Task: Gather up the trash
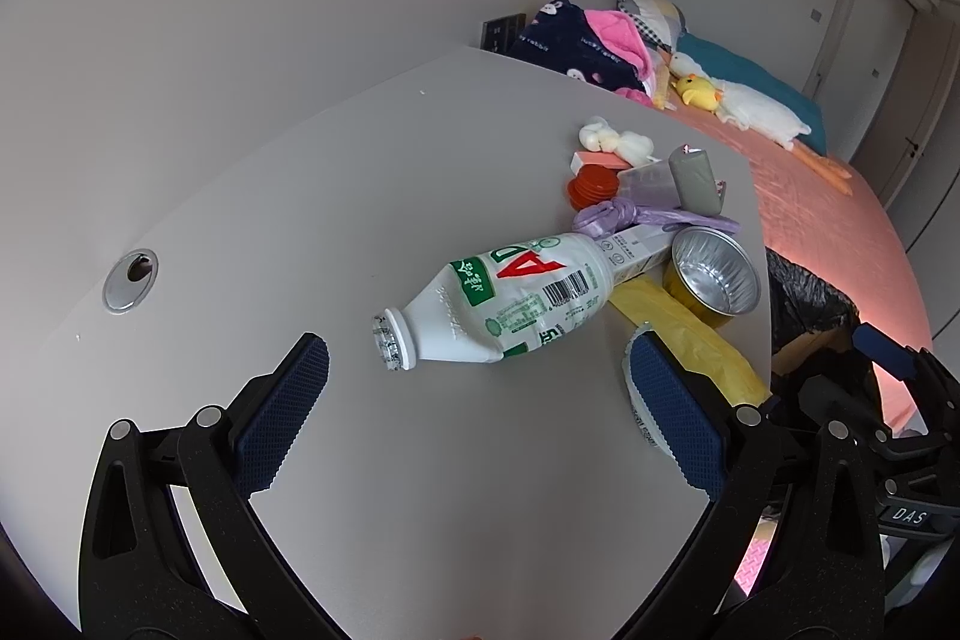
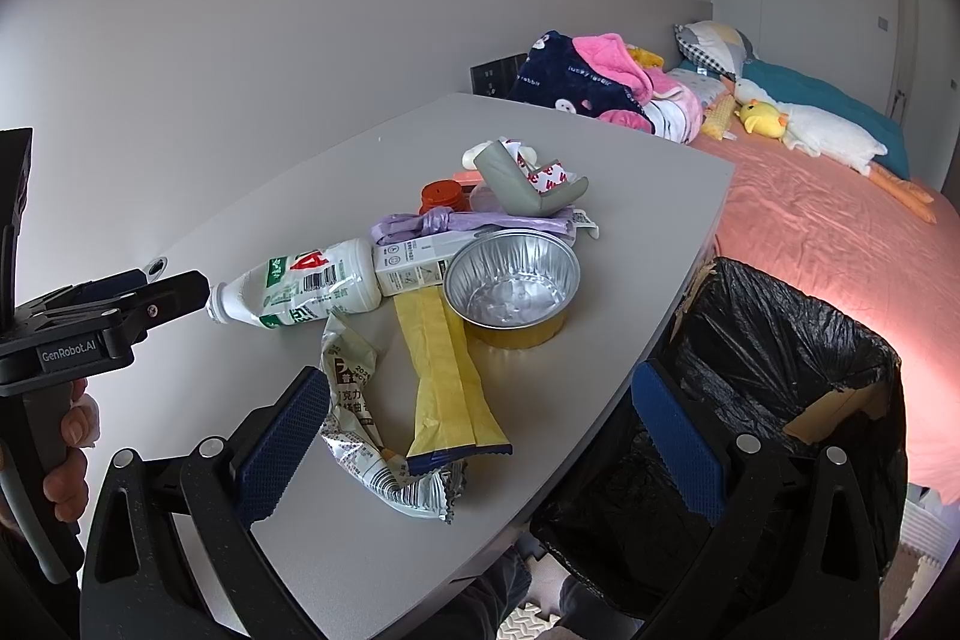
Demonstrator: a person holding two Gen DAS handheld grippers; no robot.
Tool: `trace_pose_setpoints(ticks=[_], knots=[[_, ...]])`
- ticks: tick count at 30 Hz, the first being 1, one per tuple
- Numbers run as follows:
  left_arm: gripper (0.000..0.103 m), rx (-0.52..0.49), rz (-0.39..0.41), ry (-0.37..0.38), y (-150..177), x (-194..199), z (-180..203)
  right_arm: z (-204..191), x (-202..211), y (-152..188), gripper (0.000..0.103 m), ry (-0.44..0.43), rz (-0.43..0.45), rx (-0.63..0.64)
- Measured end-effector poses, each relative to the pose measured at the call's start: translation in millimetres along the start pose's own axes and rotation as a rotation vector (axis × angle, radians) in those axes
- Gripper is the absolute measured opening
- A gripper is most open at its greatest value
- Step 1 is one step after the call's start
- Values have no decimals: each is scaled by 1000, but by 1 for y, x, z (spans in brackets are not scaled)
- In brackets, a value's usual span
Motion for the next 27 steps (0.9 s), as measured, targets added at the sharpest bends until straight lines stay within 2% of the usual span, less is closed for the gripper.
trace_pose_setpoints(ticks=[27], knots=[[97, -11, 3, 10, -1, 5, 0, -3, 0, 3, 100, 0, -5, 2]])
Point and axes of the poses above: each gripper's, at about its wrist camera, not at the fingertips, and x roughly against the way its jaws point, z to its right, y to its underside, the point moved 8 cm from there along -x, roughly the way its jaws point, and after that the axes turned 5 degrees about -y, right-handed, at the moved point
